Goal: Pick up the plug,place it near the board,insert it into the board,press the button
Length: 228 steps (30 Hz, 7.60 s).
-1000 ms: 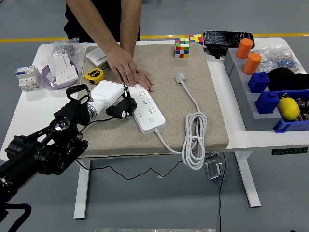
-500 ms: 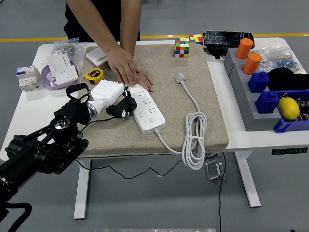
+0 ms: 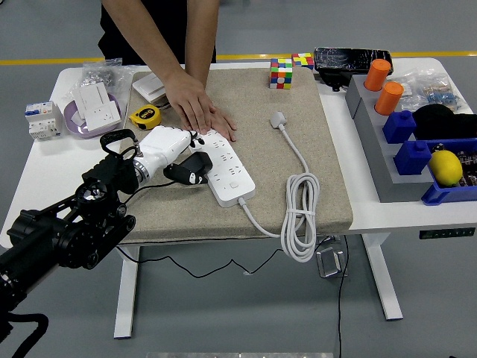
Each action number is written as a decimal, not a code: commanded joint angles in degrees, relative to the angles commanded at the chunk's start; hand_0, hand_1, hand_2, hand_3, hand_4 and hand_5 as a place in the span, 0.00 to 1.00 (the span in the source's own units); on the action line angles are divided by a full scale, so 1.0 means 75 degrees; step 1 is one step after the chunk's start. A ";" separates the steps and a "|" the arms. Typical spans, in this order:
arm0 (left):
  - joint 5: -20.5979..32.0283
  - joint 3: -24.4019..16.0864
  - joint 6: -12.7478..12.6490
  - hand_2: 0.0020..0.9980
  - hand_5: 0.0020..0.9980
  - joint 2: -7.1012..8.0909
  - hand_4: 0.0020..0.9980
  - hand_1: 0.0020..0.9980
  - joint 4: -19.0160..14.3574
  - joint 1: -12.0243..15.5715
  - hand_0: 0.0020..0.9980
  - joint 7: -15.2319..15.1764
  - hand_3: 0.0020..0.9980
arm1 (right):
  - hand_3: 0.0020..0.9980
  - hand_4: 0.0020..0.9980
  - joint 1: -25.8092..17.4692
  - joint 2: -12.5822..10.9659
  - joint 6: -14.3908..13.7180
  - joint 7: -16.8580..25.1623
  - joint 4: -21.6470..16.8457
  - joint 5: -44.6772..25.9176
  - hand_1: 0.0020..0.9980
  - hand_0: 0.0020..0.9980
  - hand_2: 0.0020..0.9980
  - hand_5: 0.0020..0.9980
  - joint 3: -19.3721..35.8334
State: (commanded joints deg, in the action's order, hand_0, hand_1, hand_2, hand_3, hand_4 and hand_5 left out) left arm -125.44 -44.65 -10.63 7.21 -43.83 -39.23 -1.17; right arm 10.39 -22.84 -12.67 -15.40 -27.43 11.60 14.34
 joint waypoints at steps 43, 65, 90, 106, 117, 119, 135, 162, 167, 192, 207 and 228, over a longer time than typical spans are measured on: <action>0.4501 -0.2480 0.1970 0.99 1.00 0.0812 1.00 1.00 -0.5600 0.3427 1.00 0.2154 0.98 | 0.76 1.00 -0.0073 0.0101 -0.0006 0.0025 0.0016 0.0062 0.80 0.88 0.77 0.76 0.0318; 0.4327 -0.1959 0.1952 0.99 1.00 0.0812 1.00 1.00 -0.4762 0.3051 1.00 0.1994 0.97 | 0.77 1.00 -0.0093 0.0056 -0.0017 0.0036 0.0025 0.0021 0.80 0.88 0.77 0.77 0.0248; 0.3731 -0.1670 0.1660 0.99 1.00 0.0791 1.00 1.00 -0.4521 0.2687 1.00 0.1819 0.97 | 0.77 1.00 -0.0063 0.0082 -0.0029 0.0045 0.0023 0.0023 0.80 0.88 0.77 0.79 0.0300; 0.3291 -0.1510 0.1580 1.00 1.00 0.0809 1.00 1.00 -0.4459 0.2800 1.00 0.1803 0.96 | 0.78 1.00 -0.0063 0.0094 -0.0035 0.0052 0.0029 0.0019 0.80 0.88 0.77 0.80 0.0323; 0.3242 -0.1216 0.1571 1.00 1.00 0.0761 1.00 1.00 -0.4191 0.2530 1.00 0.1725 0.96 | 0.78 1.00 -0.0073 0.0078 -0.0041 0.0060 0.0031 0.0010 0.80 0.87 0.77 0.80 0.0281; 0.3244 -0.1164 0.1573 1.00 1.00 0.0753 1.00 1.00 -0.4173 0.2502 1.00 0.1720 0.96 | 0.78 1.00 -0.0078 0.0077 -0.0041 0.0059 0.0030 0.0008 0.80 0.87 0.77 0.81 0.0274; 0.3155 -0.0600 0.1573 1.00 1.00 0.0714 1.00 1.00 -0.3897 0.2060 1.00 0.1651 0.96 | 0.78 1.00 -0.0057 0.0059 -0.0053 0.0070 0.0021 0.0016 0.80 0.87 0.77 0.81 0.0238; 0.2911 -0.0343 0.1630 0.99 1.00 0.0729 1.00 1.00 -0.3782 0.1583 1.00 0.1659 0.95 | 0.78 1.00 -0.0023 0.0058 -0.0074 0.0081 0.0008 0.0015 0.79 0.87 0.77 0.81 0.0276; 0.2882 -0.0264 0.1641 0.99 1.00 0.0686 1.00 1.00 -0.3788 0.1510 1.00 0.1665 0.95 | 0.78 1.00 -0.0026 0.0065 -0.0074 0.0080 0.0007 0.0017 0.79 0.87 0.77 0.81 0.0279; 0.2823 0.0005 0.1687 0.99 1.00 0.0630 1.00 1.00 -0.3559 0.1328 1.00 0.1651 0.95 | 0.78 1.00 -0.0045 0.0028 -0.0077 0.0082 -0.0001 0.0004 0.79 0.87 0.77 0.81 0.0216; 0.2722 0.0329 0.1756 0.99 1.00 0.0563 1.00 1.00 -0.3381 0.1056 1.00 0.1690 0.94 | 0.78 1.00 -0.0003 0.0022 -0.0077 0.0079 -0.0005 0.0003 0.79 0.87 0.77 0.81 0.0211; 0.2695 0.0478 0.1754 0.99 1.00 0.0595 1.00 1.00 -0.3433 0.0984 1.00 0.1688 0.94 | 0.78 1.00 0.0022 0.0047 -0.0088 0.0075 -0.0001 0.0013 0.79 0.87 0.77 0.81 0.0263</action>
State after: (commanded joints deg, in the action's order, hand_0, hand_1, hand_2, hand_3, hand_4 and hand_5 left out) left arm -105.23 -41.06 2.53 11.68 -69.57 -31.85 11.48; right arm 10.56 -22.48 -13.33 -14.84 -27.44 11.70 16.31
